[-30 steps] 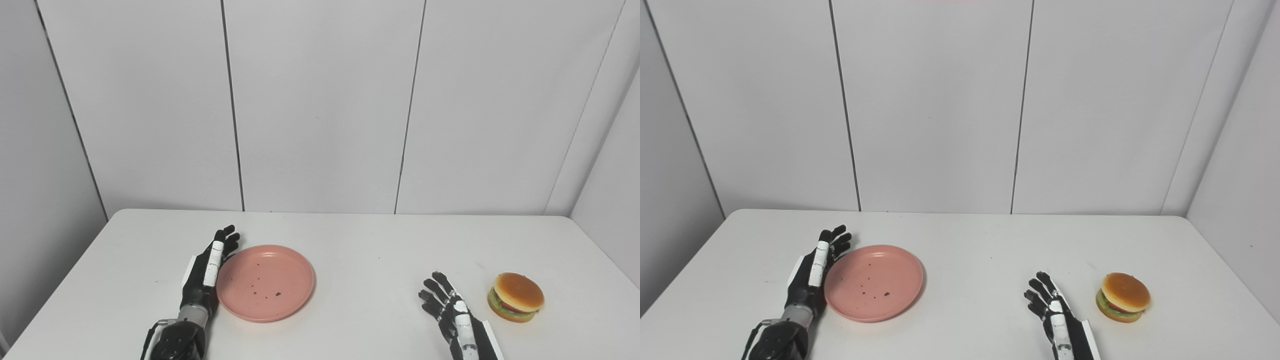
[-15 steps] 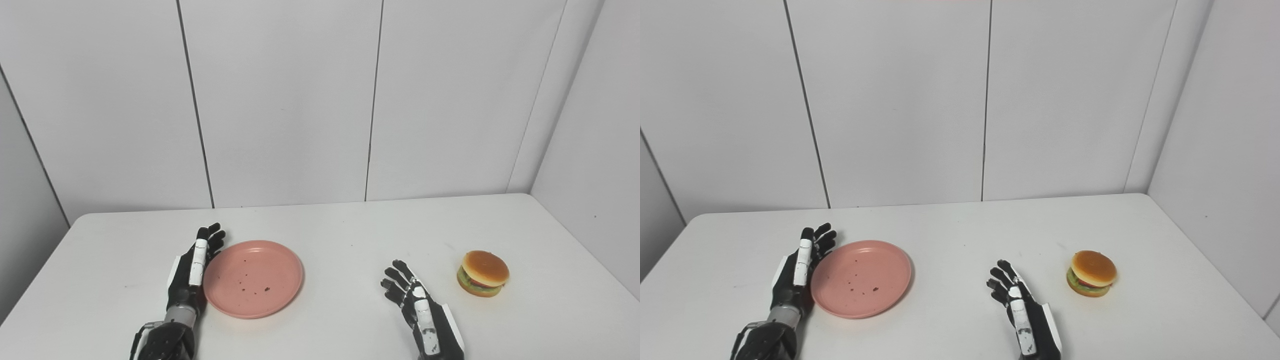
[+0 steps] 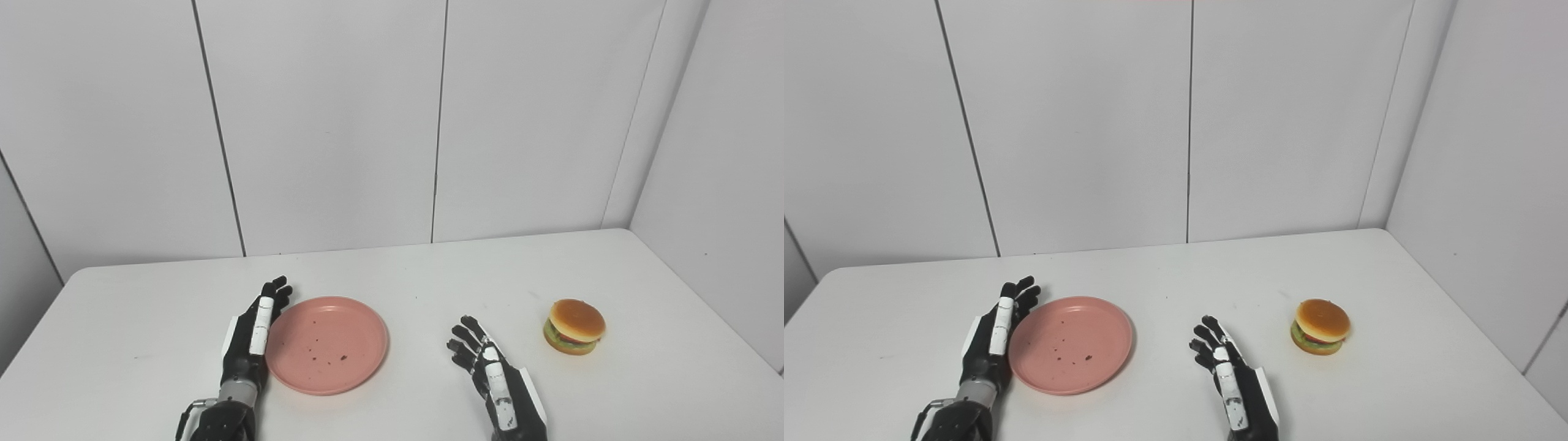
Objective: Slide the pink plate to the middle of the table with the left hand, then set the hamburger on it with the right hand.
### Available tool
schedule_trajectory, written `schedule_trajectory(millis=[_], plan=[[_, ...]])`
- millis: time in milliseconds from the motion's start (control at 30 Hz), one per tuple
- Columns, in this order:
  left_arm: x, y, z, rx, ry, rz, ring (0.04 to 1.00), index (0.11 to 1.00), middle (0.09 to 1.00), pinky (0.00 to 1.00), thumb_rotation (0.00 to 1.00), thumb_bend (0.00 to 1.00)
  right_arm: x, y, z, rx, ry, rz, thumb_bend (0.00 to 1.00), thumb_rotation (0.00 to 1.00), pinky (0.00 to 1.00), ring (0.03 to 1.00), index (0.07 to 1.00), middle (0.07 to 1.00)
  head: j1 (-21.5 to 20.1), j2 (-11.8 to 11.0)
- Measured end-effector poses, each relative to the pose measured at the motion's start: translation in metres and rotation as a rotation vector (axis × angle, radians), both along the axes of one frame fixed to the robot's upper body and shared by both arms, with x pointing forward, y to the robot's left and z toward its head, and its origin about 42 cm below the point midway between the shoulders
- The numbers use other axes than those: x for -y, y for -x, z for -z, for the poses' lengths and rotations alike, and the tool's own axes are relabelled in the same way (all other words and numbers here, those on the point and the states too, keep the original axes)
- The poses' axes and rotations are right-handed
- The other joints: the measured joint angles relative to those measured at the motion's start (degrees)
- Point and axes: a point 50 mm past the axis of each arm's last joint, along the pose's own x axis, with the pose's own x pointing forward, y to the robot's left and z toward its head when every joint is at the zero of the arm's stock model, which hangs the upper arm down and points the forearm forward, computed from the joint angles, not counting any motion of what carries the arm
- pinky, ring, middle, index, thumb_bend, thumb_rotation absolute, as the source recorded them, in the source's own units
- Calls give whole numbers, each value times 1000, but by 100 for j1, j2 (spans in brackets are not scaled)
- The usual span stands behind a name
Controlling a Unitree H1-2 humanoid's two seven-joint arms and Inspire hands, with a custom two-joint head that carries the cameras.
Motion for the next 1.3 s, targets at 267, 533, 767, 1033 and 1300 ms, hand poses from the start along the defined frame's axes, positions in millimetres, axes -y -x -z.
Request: schedule_trajectory(millis=[267,533,767,1033,1300], plan=[[9,3,1,13,-39,30,902,847,862,948,976,829,-1,-1,0,-2,-6,4,818,1000,886,846,893,874,-79,-35],[13,6,4,11,-28,34,900,848,869,971,973,854,-4,0,0,-4,-11,5,815,1000,885,852,901,889,-185,-35],[14,6,4,16,-15,29,900,846,866,979,968,865,-5,0,0,0,32,16,847,1000,869,839,881,868,-229,-53],[16,5,5,15,-10,43,907,854,874,968,982,815,0,1,-6,41,147,73,764,1000,807,815,859,860,-413,-106],[17,4,7,18,-5,46,893,843,860,955,965,848,36,-8,-45,219,394,147,739,1000,683,744,829,806,-431,-150]])
